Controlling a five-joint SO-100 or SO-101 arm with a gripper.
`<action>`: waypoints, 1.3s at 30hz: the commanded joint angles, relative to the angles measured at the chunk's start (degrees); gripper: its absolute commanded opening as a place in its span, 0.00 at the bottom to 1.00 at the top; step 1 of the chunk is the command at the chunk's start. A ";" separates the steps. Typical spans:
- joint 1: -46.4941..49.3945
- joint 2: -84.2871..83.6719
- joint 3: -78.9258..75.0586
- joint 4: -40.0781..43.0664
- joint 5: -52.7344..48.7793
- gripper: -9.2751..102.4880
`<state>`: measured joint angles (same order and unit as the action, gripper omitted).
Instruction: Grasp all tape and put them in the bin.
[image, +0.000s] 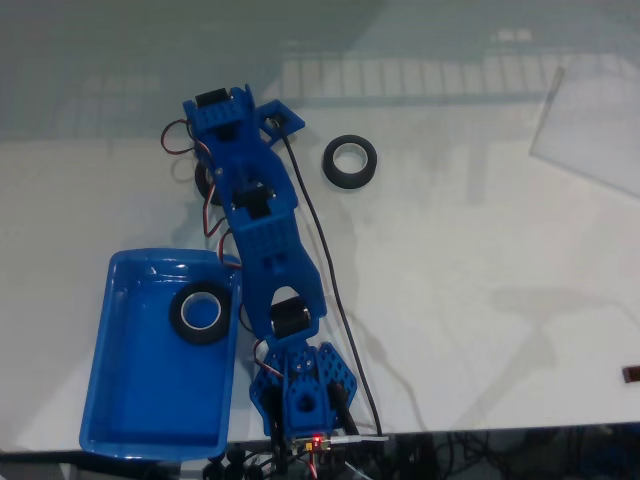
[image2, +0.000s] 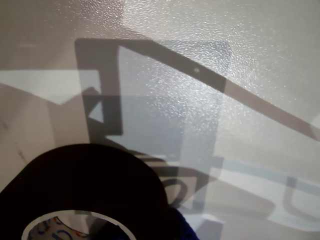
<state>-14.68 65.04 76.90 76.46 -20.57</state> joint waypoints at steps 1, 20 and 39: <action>0.00 1.14 -3.16 -1.05 0.44 0.08; -7.73 41.31 8.44 11.16 0.44 0.08; -44.03 71.19 28.39 21.01 6.50 0.08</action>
<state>-54.93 134.12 104.41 97.47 -15.56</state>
